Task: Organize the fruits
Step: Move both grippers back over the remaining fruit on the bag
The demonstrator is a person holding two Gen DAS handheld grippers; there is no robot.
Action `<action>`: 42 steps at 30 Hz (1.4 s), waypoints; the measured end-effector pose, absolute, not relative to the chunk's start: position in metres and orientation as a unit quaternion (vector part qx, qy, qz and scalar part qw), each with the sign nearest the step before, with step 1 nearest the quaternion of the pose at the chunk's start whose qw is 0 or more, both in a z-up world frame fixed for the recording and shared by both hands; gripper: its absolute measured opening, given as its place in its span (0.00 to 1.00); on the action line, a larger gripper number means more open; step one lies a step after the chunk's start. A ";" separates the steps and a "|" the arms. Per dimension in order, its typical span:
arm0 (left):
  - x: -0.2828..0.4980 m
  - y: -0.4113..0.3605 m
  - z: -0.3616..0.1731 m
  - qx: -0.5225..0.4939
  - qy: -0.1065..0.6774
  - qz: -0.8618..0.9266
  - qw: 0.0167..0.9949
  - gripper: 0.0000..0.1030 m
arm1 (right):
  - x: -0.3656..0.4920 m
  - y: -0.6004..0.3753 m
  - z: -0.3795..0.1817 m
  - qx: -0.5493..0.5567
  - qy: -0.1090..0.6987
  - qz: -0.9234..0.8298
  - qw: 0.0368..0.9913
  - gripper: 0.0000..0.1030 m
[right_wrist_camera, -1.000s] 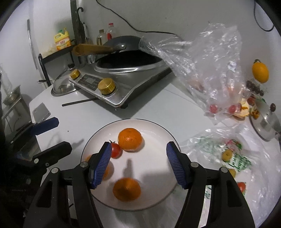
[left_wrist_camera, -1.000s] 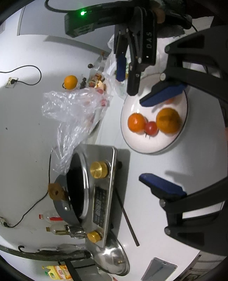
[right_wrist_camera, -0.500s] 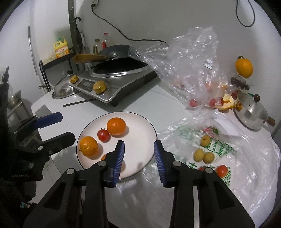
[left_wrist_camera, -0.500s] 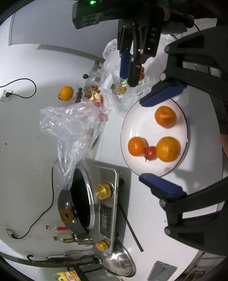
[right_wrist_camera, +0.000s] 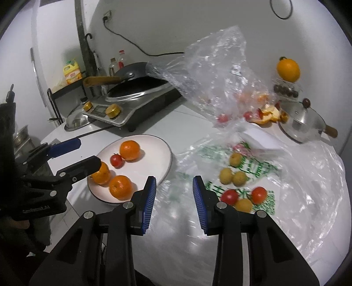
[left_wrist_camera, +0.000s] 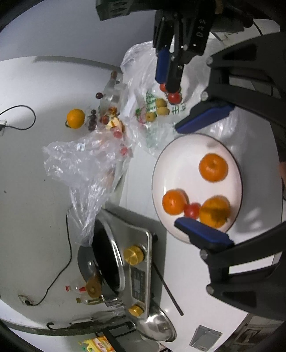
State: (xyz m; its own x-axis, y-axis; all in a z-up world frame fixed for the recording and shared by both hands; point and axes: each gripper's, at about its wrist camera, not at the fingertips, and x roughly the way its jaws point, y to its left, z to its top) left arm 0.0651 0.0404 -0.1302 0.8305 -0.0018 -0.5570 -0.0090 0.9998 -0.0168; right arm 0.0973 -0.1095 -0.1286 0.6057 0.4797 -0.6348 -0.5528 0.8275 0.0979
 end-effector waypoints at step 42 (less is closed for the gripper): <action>0.121 -0.059 -0.157 0.061 0.356 -0.068 0.930 0.77 | 0.156 -0.166 -0.194 -0.064 0.411 0.244 0.876 0.33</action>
State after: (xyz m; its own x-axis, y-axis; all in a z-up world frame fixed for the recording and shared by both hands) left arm 0.1215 -0.0592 -0.1566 0.7379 -0.0823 -0.6699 0.1691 0.9834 0.0654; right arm 0.1557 -0.1657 -0.1940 0.5429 0.3742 -0.7518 -0.4800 0.8729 0.0878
